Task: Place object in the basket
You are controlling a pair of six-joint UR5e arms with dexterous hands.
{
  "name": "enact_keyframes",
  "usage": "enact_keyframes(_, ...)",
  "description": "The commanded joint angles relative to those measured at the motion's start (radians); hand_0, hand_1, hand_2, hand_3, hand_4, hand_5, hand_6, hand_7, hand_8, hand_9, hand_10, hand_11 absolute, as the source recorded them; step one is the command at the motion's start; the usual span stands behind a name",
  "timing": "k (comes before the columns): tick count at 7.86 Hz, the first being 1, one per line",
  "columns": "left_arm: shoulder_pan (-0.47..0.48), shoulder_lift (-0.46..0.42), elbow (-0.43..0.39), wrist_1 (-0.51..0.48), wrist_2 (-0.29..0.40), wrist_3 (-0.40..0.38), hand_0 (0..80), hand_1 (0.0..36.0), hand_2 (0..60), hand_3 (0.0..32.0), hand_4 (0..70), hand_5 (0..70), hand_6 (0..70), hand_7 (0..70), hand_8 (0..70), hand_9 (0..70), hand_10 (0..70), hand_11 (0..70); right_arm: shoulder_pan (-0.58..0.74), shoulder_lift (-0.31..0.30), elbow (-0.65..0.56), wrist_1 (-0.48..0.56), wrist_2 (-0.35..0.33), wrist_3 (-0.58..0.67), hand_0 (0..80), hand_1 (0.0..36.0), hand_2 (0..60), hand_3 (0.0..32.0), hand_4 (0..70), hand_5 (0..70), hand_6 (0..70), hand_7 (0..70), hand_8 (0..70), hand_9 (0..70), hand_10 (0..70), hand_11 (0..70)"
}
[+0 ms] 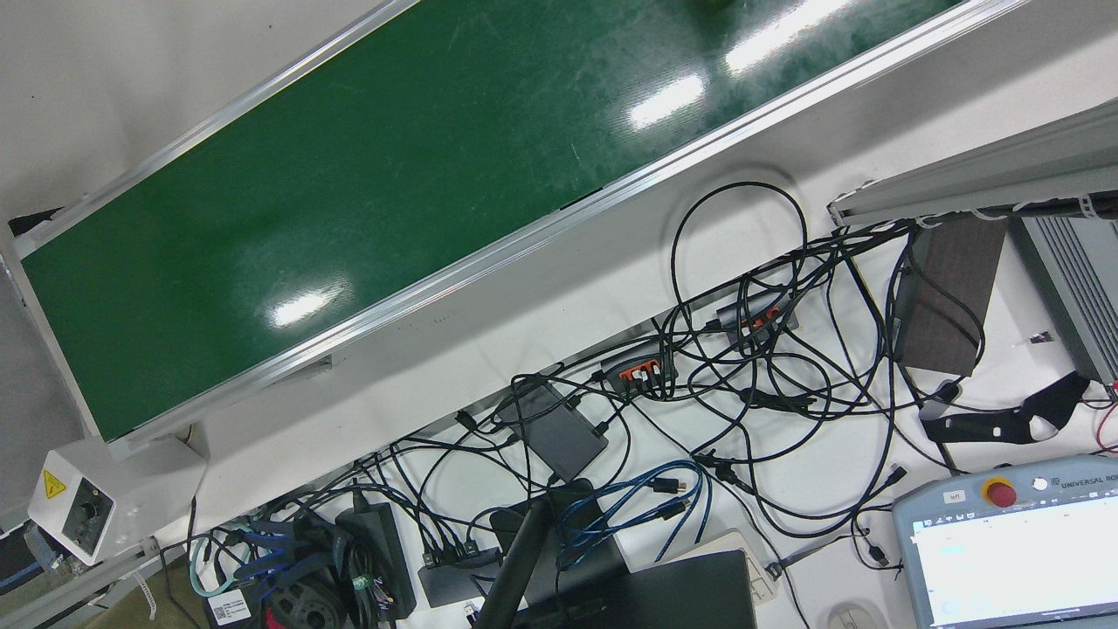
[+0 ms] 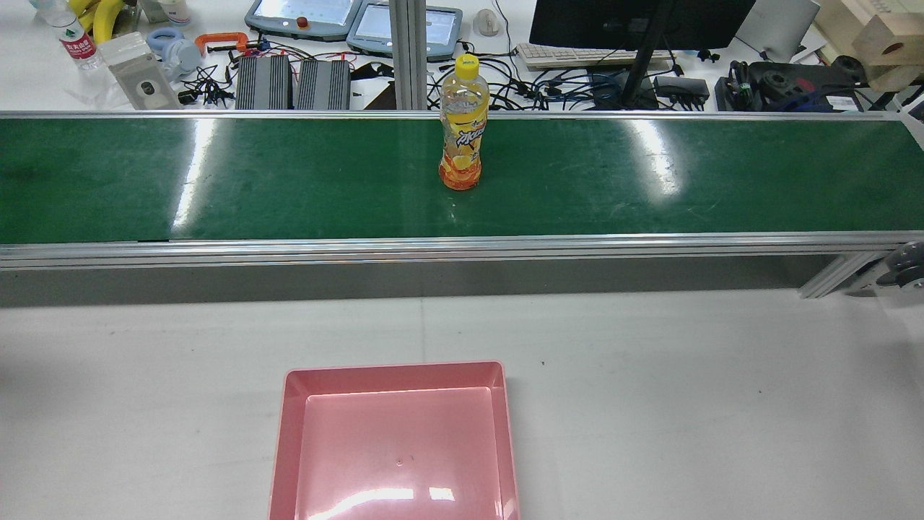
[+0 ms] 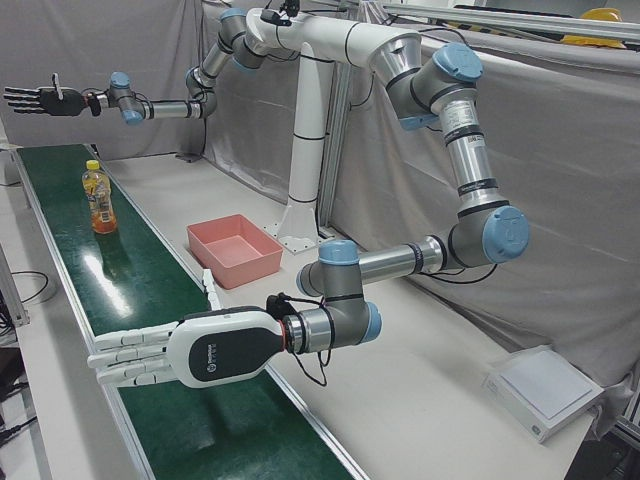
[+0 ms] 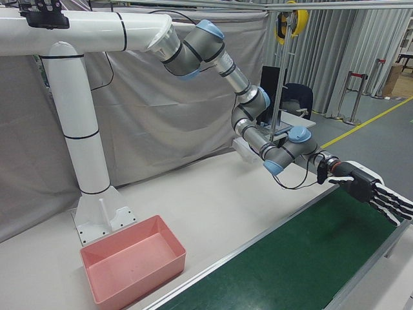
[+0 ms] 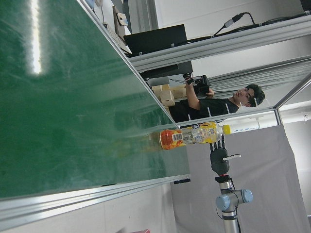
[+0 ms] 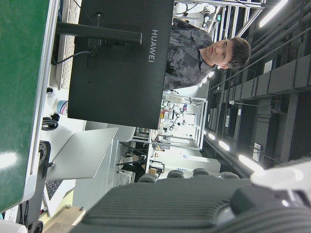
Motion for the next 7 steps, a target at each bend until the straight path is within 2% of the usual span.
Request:
enact_keyframes(1,0.0,0.0,0.006,0.0,-0.001,-0.001,45.7,8.5,0.0,0.0,0.6,3.6,0.0,0.0,0.0,0.0,5.6,9.4,0.0,0.0,0.0,0.0,0.0,0.0,0.0,0.0,0.0,0.0,0.0,0.0,0.0,0.0,0.0,0.0,0.0,0.0)
enact_keyframes(5,0.0,-0.005,-0.001,0.0,-0.001,0.001,45.7,8.7,0.0,0.0,0.1,3.0,0.0,0.0,0.0,0.0,6.7,11.2,0.0,0.0,0.0,0.0,0.0,0.0,0.0,0.0,0.0,0.0,0.0,0.0,0.0,0.0,0.0,0.0,0.0,0.0)
enact_keyframes(7,0.004,-0.005,-0.026,0.0,0.002,0.025,46.0,9.0,0.0,0.0,0.9,3.4,0.0,0.0,0.0,0.0,6.2,10.5,0.0,0.0,0.0,0.0,0.0,0.0,0.0,0.0,0.0,0.0,0.0,0.0,0.0,0.0,0.0,0.0,0.0,0.0)
